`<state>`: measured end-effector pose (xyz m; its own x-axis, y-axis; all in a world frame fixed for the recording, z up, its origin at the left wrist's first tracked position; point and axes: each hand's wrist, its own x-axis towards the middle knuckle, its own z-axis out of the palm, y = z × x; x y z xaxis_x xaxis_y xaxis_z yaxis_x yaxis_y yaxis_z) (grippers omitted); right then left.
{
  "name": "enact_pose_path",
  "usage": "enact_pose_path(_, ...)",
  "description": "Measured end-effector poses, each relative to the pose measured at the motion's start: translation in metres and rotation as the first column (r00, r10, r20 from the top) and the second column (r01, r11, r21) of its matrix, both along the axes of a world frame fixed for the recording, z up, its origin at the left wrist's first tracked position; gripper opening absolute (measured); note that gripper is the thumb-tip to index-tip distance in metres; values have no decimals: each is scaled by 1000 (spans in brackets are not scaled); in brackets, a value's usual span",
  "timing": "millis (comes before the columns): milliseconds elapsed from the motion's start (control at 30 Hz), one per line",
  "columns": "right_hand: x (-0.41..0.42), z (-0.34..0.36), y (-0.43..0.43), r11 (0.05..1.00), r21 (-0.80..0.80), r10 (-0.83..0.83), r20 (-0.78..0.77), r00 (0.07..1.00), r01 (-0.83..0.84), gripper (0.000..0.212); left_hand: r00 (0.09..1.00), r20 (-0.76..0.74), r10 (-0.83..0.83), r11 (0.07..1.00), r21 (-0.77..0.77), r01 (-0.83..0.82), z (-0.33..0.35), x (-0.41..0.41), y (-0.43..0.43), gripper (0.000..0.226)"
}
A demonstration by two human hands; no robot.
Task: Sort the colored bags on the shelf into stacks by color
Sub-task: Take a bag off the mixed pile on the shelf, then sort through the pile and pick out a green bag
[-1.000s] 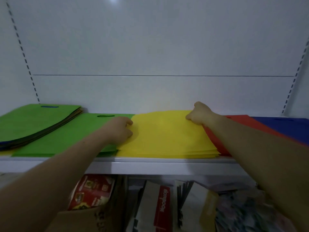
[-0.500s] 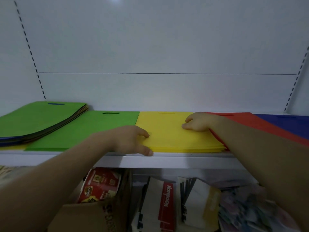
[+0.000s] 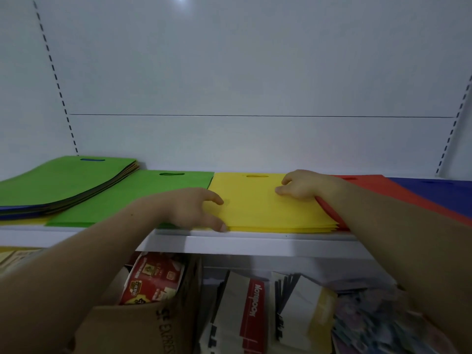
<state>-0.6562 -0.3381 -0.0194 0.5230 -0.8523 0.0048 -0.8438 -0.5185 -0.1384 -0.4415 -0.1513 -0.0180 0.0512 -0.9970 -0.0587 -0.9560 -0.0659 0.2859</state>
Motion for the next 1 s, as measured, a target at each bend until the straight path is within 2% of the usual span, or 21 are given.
enact_pose_path(467, 99, 16, 31, 972, -89, 225, 76, 971, -218, 66, 962, -1, 272, 948, -175, -268, 6, 53, 48, 67)
enact_pose_path(1000, 356, 23, 168, 940, -98, 337, 130, 932, -327, 65, 862, -3, 507, 845, -197, -497, 8, 291, 217, 66)
